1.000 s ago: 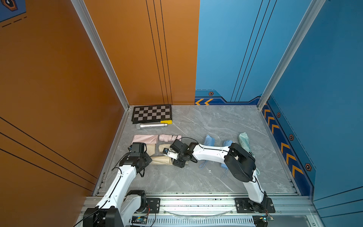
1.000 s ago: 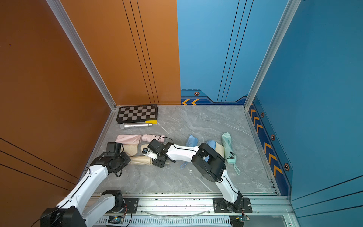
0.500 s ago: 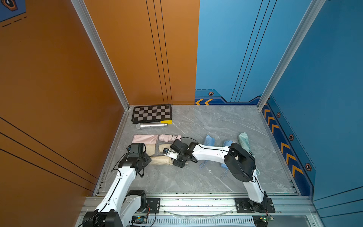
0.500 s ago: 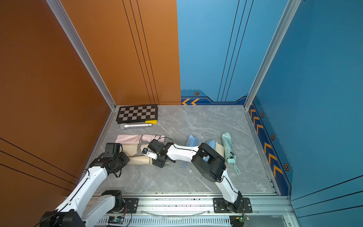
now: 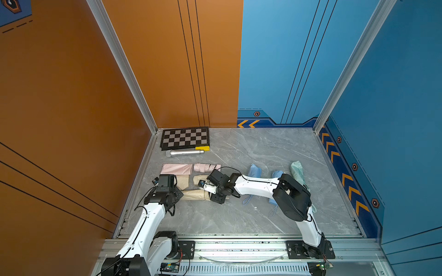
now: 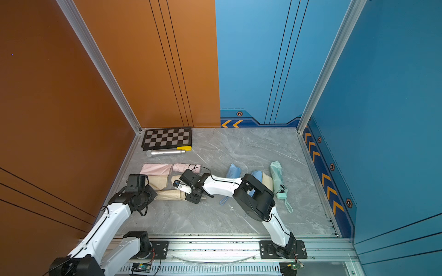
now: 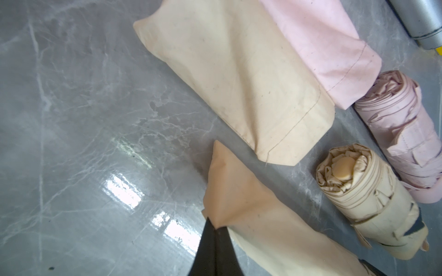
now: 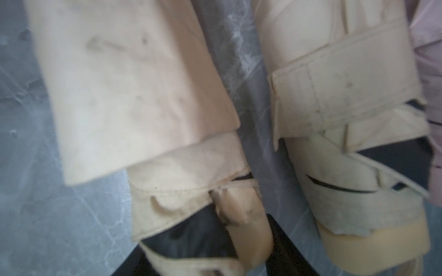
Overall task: Take umbrellas out of sleeves
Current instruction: Take out the umbrella from the umbrella sleeve.
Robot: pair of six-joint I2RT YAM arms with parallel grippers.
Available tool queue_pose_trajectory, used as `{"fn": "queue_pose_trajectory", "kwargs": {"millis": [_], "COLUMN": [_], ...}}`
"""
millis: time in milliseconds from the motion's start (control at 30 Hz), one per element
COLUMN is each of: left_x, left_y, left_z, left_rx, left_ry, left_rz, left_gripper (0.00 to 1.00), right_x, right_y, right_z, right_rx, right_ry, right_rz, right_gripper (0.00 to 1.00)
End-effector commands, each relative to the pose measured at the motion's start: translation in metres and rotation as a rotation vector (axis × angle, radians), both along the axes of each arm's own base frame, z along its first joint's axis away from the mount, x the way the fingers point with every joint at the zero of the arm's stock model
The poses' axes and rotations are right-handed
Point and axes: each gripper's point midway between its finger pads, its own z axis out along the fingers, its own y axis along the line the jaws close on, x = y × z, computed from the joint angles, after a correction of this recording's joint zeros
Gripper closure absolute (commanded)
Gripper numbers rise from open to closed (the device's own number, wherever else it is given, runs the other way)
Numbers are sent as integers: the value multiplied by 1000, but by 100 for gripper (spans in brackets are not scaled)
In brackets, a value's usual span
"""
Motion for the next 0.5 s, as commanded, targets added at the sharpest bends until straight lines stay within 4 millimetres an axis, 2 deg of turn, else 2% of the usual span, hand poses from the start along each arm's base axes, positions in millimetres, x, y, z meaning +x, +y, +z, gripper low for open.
{"fn": "queue_pose_trajectory", "kwargs": {"millis": [0, 467], "left_x": [-1, -3], "left_y": [12, 18], "left_z": [1, 3], "left_rx": [36, 40], "left_ry": [-17, -32], "left_rz": [54, 85], "left_gripper": [100, 100], "right_x": [-6, -4], "right_y": [-15, -16], "right_z": [-21, -19], "right_rx": [-78, -79], "right_ry": [44, 37], "right_rz": [19, 14], "right_gripper": [74, 75]}}
